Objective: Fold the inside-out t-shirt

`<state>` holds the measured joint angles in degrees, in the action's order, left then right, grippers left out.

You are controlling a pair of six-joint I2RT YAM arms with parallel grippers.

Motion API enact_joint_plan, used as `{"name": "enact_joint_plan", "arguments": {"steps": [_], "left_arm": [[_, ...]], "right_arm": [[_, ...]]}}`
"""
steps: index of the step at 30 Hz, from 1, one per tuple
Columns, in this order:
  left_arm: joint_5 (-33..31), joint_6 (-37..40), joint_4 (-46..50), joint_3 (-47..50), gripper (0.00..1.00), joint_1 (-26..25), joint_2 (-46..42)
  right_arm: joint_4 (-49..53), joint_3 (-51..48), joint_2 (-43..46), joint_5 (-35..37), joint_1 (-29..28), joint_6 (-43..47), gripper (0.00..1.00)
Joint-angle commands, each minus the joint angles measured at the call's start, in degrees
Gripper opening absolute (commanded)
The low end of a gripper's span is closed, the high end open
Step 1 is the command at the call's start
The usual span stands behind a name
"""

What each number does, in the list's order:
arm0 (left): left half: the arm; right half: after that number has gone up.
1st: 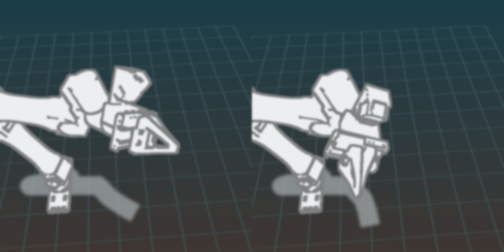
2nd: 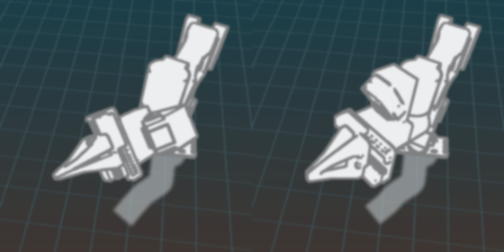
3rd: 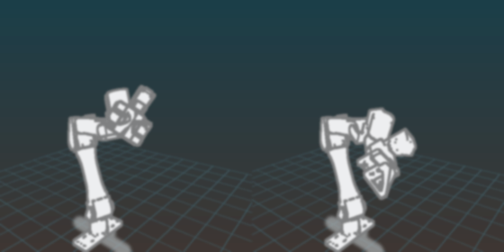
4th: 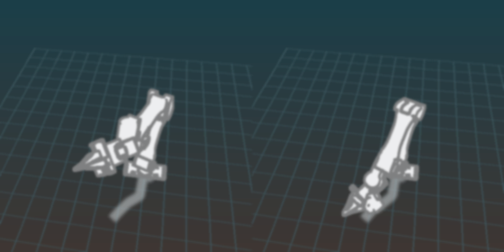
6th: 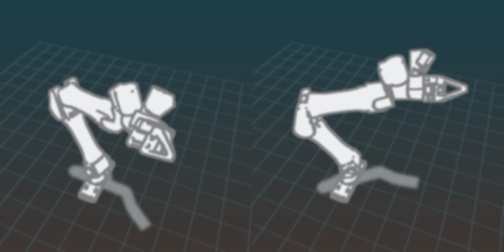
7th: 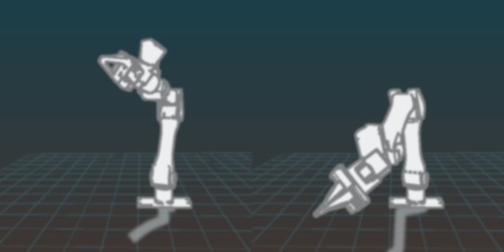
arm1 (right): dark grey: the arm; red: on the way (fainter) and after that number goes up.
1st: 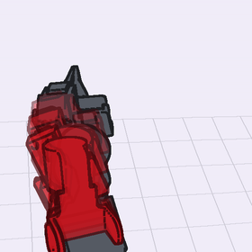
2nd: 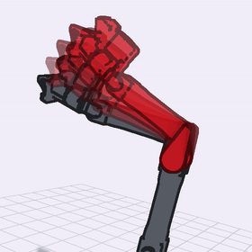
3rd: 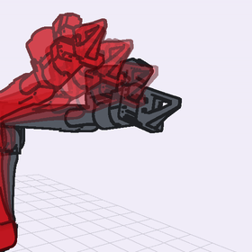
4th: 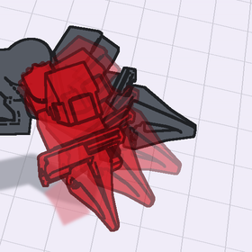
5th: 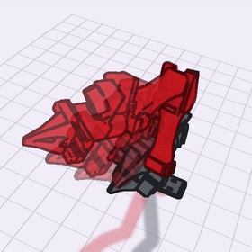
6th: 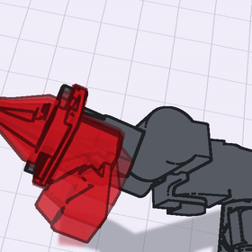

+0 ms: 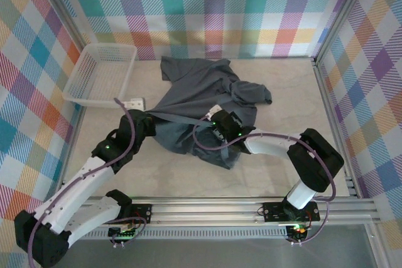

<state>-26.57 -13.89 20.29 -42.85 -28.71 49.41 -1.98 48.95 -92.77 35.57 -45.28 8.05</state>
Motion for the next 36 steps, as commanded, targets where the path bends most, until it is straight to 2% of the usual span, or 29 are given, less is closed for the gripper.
{"name": "enact_joint_plan", "arguments": {"steps": [1,2,4,5,6,8,9,11,12,14,17,22,24,28,30,32,33,35,36], "left_arm": [[-1.14,-2.62,5.34,1.89,0.0,2.86,-4.13],[0.19,-2.63,5.02,2.57,0.0,2.89,-4.82],[5.49,-0.94,2.96,4.22,0.0,2.81,-5.57],[11.53,1.41,-0.45,5.62,0.0,2.64,-6.12],[17.63,4.24,-4.81,7.21,0.12,1.93,-6.73],[27.23,9.5,-13.23,9.93,0.46,-1.16,-8.34],[30.29,12.46,-16.7,11.04,0.59,-3.46,-9.11],[31.4,17.28,-22.55,12.73,0.82,-7.28,-9.0],[31.48,19.68,-24.79,13.05,0.9,-8.49,-7.74],[32.67,23.61,-25.68,11.18,0.97,-9.69,-2.77],[35.23,28.06,-26.64,6.38,1.0,-11.49,7.64],[35.37,28.26,-39.36,3.93,1.0,-12.37,22.87],[30.94,25.77,-44.6,2.82,1.0,-12.46,28.84],[16.23,19.65,-52.52,1.01,1.0,-12.53,37.18],[12.1,18.15,-53.82,0.01,0.98,-12.54,39.59],[10.0,16.98,-53.81,-0.91,0.8,-12.19,41.19],[9.78,16.17,-53.36,-1.13,0.56,-11.68,41.47],[10.27,12.16,-50.67,-0.89,0.16,-9.66,39.58],[11.11,9.98,-47.75,-0.65,0.03,-8.31,37.53]], "right_arm": [[6.17,-0.04,4.52,2.93,2.69,-8.16,0.52],[6.59,-0.46,5.63,2.65,3.06,-8.94,0.39],[7.13,-0.52,8.05,-1.04,3.35,-8.87,0.07],[7.76,-0.11,9.44,-4.23,3.35,-8.46,0.0],[8.46,0.53,10.85,-7.91,3.36,-7.95,0.0],[9.23,1.94,12.86,-12.3,3.48,-7.5,0.0],[9.6,2.61,13.56,-14.13,3.75,-7.65,0.0],[10.45,3.96,14.68,-18.09,4.43,-7.62,0.0],[10.52,4.3,15.24,-20.26,4.58,-7.49,0.0],[10.63,5.03,15.77,-23.8,4.76,-7.41,0.0],[12.52,6.95,15.64,-27.27,4.79,-8.36,0.0],[13.45,7.65,16.2,-29.18,4.76,-10.13,0.0],[13.3,7.41,16.82,-30.15,4.77,-10.54,0.0],[12.77,6.52,17.36,-30.12,4.81,-11.3,0.0],[13.23,6.29,17.2,-29.29,4.91,-11.48,0.0],[13.45,5.84,17.27,-28.79,5.11,-11.34,0.0],[13.59,5.59,17.4,-28.01,5.26,-11.16,0.0],[13.99,4.92,17.69,-24.98,5.78,-10.6,0.02],[13.96,4.23,17.71,-22.41,6.13,-9.99,0.05]]}}
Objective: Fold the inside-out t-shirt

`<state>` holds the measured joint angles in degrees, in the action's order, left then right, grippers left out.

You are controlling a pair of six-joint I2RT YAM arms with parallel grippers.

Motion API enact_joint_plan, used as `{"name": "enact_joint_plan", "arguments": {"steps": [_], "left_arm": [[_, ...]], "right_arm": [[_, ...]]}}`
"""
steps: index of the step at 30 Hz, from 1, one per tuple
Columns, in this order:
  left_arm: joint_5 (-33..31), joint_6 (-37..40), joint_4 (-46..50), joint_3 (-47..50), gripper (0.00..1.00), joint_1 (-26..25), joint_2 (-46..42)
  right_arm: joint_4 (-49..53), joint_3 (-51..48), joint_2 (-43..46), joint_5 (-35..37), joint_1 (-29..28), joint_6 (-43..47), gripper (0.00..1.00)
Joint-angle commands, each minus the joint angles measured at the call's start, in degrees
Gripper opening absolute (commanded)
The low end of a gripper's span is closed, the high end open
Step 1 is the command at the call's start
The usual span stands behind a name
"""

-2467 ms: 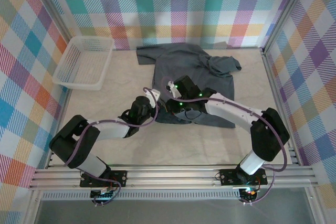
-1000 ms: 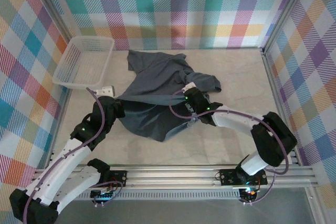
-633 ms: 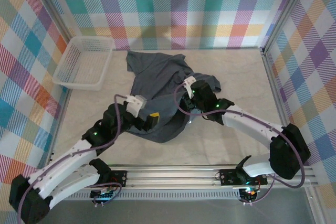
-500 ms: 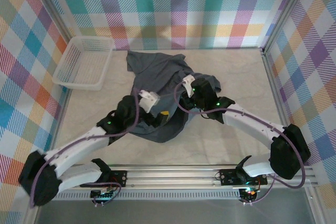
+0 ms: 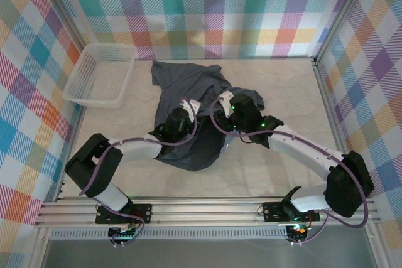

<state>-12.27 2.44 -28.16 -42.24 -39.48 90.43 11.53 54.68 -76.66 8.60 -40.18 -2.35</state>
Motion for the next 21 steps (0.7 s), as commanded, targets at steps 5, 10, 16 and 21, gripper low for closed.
{"name": "enact_joint_plan", "arguments": {"steps": [5,10,16,21], "left_arm": [[5.62,-14.75,28.84,-7.9,0.0,6.03,-15.2],[14.46,-19.58,41.54,-10.38,0.0,1.32,-23.55],[8.63,-27.1,45.52,-12.45,0.0,-4.29,-22.93],[7.46,-27.48,48.38,-19.2,0.0,-4.35,-15.81]], "right_arm": [[-0.38,-4.54,-1.97,17.38,7.03,2.44,0.16],[-0.75,-1.54,-7.43,16.88,11.05,3.98,0.23],[8.24,5.19,-7.87,8.96,13.2,0.52,0.49],[7.8,-4.36,8.64,-15.8,12.75,-8.48,0.82]]}}
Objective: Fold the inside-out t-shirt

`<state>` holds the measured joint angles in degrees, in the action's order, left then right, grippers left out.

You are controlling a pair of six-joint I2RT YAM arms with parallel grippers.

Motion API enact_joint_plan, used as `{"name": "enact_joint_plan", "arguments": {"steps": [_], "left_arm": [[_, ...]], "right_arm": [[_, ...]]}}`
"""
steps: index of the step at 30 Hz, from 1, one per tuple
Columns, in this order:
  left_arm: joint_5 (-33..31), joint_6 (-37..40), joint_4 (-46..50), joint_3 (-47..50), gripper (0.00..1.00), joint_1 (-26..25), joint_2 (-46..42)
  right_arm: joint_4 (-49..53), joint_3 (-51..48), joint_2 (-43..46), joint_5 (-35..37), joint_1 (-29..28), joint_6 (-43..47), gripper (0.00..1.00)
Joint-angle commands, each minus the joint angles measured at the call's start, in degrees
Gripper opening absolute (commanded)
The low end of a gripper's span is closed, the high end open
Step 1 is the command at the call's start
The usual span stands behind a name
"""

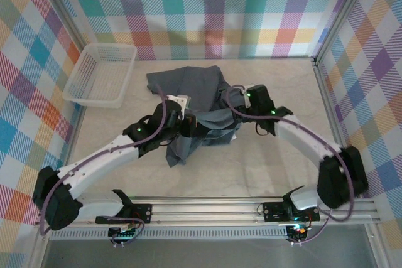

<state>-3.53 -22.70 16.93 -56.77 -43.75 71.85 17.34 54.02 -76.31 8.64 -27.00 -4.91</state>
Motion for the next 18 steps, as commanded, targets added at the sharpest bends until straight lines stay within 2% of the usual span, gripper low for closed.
{"name": "enact_joint_plan", "arguments": {"steps": [1,4,6,9,11,14,18], "left_arm": [[-0.96,-2.82,4.3,-6.5,0.0,-0.05,4.25],[0.26,-3.9,5.21,-10.17,0.0,-0.03,6.29],[0.59,-5.02,6.2,-11.89,0.0,0.18,6.32],[2.66,-5.74,8.0,-14.65,0.0,0.79,6.26],[4.22,-6.43,9.12,-16.32,0.0,1.34,6.05],[6.3,-7.77,10.71,-18.53,0.0,1.82,5.67],[8.59,-9.57,14.13,-22.89,0.0,2.28,6.33]], "right_arm": [[1.02,-6.17,12.02,-18.15,-1.1,-9.23,0.83],[-3.07,-11.66,19.78,-18.83,-6.06,-17.97,0.74],[-11.93,-15.21,21.8,-17.12,-12.39,-20.45,0.58],[-27.24,-17.4,15.38,-9.51,-22.06,-18.44,0.3],[-30.57,-14.78,7.98,-5.81,-23.68,-12.53,0.15],[-43.32,-14.18,-2.82,2.07,-23.89,1.44,0.0],[-61.41,-11.69,-16.76,16.66,-23.71,28.14,0.0]]}}
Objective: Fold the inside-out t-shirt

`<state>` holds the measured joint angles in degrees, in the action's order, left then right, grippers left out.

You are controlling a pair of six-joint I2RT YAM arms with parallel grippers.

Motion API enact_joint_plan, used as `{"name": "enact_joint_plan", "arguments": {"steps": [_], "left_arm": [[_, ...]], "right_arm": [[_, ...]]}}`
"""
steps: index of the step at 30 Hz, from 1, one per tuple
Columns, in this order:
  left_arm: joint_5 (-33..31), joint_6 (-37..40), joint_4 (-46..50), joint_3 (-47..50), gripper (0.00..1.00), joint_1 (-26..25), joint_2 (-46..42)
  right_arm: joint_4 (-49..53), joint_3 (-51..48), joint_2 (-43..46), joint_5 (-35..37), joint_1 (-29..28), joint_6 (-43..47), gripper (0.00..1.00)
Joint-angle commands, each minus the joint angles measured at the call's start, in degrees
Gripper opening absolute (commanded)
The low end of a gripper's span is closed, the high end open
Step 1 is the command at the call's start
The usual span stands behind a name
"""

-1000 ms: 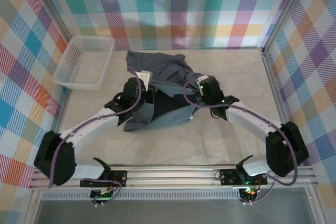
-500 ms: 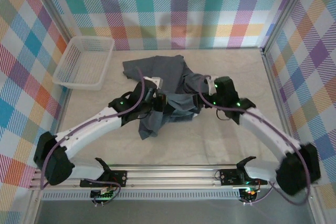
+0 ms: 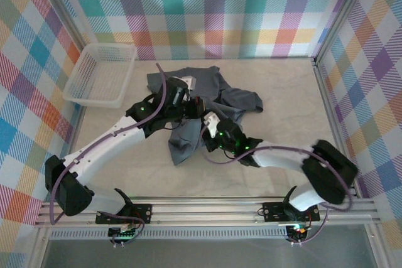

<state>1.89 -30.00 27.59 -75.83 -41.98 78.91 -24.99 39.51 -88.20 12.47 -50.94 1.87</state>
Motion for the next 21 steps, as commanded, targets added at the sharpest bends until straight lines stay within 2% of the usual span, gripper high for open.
{"name": "enact_joint_plan", "arguments": {"steps": [1,3,4,5,7,9,11,13,15,17,18,19,21], "left_arm": [[3.84,-2.63,4.55,-5.97,0.0,0.62,-0.27],[5.99,-3.04,6.04,-8.92,0.0,0.77,0.63],[7.22,-3.33,6.65,-10.49,0.0,0.76,1.31],[8.32,-3.6,6.97,-11.7,0.0,0.79,1.76],[10.63,-4.59,7.35,-14.45,0.0,0.8,2.66],[13.4,-5.88,6.08,-16.52,0.0,0.76,3.11],[14.78,-6.31,5.87,-19.19,0.0,0.47,3.78],[13.9,-5.52,7.08,-22.19,0.0,0.06,4.43],[12.6,-4.85,7.31,-23.56,0.0,-0.07,4.72],[12.81,-5.02,6.4,-24.59,0.0,-0.13,5.19],[13.21,-5.36,5.76,-25.34,0.0,-0.19,5.71],[13.76,-5.88,5.39,-26.55,0.0,-0.23,6.4],[15.36,-6.7,4.49,-29.31,0.0,-0.65,8.02]], "right_arm": [[-24.79,3.59,-8.61,17.03,0.45,29.04,0.0],[-39.14,4.4,-15.01,22.79,1.84,41.71,0.0],[-43.49,5.22,-17.76,24.13,3.12,46.47,0.0],[-42.93,6.57,-19.19,24.87,4.23,49.06,0.0],[-30.9,11.33,-20.92,26.55,7.14,48.22,0.0],[-18.83,14.02,-20.12,25.63,9.5,40.7,0.0],[-0.62,17.03,-17.33,17.49,12.25,28.35,0.0],[19.33,23.25,-15.8,1.47,16.13,16.39,0.0],[28.17,27.82,-15.76,-13.27,19.23,7.28,0.0],[28.83,30.53,-16.02,-31.87,22.91,-2.3,0.0],[24.47,30.28,-16.43,-38.92,24.35,-8.11,0.0],[20.21,29.62,-17.02,-41.9,24.95,-12.95,0.0],[17.45,31.06,-19.48,-41.29,24.65,-16.5,0.0]]}}
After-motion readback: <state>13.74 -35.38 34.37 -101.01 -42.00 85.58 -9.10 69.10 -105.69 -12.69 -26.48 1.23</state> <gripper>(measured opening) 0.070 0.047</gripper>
